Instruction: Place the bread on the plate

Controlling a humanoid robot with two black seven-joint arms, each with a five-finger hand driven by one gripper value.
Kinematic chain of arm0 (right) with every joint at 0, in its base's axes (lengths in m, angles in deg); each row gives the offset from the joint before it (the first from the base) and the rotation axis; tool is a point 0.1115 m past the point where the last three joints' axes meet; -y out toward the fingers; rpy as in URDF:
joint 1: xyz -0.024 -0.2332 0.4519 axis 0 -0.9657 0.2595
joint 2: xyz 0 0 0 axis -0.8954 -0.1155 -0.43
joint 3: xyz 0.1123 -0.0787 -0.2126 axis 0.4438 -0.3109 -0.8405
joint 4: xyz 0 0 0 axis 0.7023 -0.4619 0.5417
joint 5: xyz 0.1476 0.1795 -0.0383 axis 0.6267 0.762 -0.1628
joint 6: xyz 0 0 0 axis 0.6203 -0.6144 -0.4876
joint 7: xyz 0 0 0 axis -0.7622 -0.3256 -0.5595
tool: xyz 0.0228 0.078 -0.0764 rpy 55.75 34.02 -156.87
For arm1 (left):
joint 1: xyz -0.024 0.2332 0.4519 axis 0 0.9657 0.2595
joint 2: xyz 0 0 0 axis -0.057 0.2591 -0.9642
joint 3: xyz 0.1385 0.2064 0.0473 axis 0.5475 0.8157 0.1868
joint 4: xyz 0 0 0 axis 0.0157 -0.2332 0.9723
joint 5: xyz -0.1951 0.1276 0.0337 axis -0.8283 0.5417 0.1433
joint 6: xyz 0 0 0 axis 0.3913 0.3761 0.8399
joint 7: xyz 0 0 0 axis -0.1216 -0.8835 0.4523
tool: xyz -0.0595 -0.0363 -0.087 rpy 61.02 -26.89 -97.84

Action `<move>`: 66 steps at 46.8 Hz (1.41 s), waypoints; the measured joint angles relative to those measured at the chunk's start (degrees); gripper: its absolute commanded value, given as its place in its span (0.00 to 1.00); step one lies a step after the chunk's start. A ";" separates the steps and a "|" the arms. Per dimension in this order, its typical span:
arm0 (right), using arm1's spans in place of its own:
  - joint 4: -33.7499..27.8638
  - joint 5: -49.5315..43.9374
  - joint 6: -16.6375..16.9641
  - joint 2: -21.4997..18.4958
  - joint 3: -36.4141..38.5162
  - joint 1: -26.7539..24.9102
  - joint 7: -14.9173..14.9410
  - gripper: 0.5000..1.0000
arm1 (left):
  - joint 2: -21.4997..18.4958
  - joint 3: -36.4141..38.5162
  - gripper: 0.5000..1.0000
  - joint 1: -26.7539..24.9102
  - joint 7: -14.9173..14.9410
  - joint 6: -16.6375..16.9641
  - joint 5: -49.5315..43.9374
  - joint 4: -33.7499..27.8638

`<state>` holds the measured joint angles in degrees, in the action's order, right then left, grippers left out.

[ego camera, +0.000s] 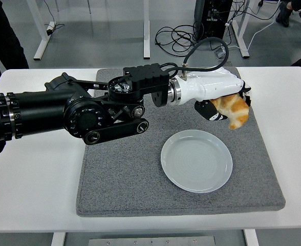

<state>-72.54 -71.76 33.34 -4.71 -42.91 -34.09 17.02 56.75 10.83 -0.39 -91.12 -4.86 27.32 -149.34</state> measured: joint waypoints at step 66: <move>0.00 0.01 0.00 0.00 0.02 0.00 0.00 1.00 | -0.01 9.75 0.00 11.35 -4.52 -0.02 3.01 5.19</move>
<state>-72.54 -71.75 33.34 -4.71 -42.89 -34.09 17.03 56.74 20.58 10.96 -95.63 -4.88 30.33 -144.15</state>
